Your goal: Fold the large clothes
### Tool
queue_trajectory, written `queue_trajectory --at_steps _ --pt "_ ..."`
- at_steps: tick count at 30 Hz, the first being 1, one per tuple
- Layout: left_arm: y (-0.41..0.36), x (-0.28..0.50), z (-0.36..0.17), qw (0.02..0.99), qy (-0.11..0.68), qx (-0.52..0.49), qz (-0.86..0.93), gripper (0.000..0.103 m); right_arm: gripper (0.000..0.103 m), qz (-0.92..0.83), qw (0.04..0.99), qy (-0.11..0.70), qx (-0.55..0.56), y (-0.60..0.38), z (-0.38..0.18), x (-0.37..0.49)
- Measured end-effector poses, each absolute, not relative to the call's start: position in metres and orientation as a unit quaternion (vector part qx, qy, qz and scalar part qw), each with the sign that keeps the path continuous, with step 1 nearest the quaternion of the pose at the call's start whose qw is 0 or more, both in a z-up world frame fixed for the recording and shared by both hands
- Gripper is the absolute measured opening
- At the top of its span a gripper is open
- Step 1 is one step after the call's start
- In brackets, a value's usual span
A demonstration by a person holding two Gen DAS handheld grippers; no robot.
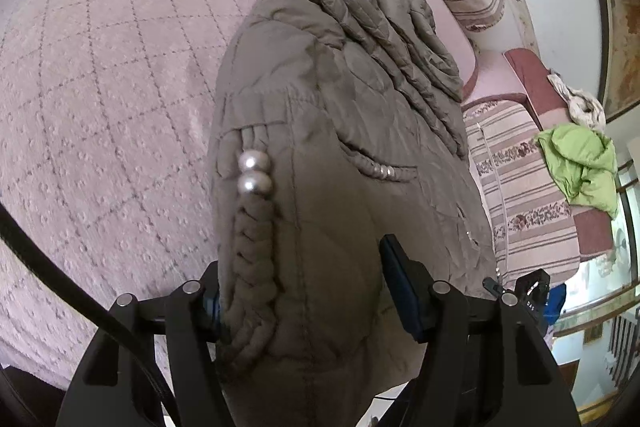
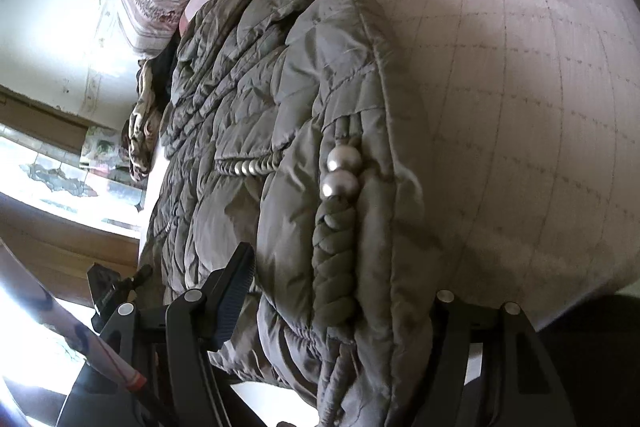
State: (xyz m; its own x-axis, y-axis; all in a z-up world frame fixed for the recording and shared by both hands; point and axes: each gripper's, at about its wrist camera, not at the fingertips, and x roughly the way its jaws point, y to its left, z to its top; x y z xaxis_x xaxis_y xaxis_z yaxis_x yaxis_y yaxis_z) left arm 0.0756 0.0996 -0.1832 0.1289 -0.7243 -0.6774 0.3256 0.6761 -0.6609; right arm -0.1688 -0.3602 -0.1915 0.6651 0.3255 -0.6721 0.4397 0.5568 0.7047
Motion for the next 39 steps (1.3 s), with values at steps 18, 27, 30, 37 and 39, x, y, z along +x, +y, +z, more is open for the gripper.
queue_trajectory --at_steps 18,27,30,37,39 --pt "0.063 0.053 -0.171 0.762 0.571 -0.076 -0.296 0.037 0.047 -0.083 0.806 0.446 0.379 -0.318 -0.192 -0.174" --pt "0.05 0.026 -0.112 0.804 0.531 -0.043 -0.264 0.015 0.026 -0.085 0.825 0.413 0.376 -0.325 -0.151 -0.182" --pt "0.05 0.016 -0.099 0.812 0.519 -0.042 -0.262 0.014 0.023 -0.083 0.832 0.397 0.377 -0.328 -0.136 -0.191" --pt "0.053 0.001 -0.084 0.819 0.509 -0.045 -0.261 0.014 0.018 -0.079 0.841 0.376 0.381 -0.334 -0.112 -0.213" --pt "0.058 -0.001 -0.084 0.817 0.51 -0.053 -0.264 0.014 0.018 -0.077 0.841 0.373 0.384 -0.335 -0.107 -0.22"
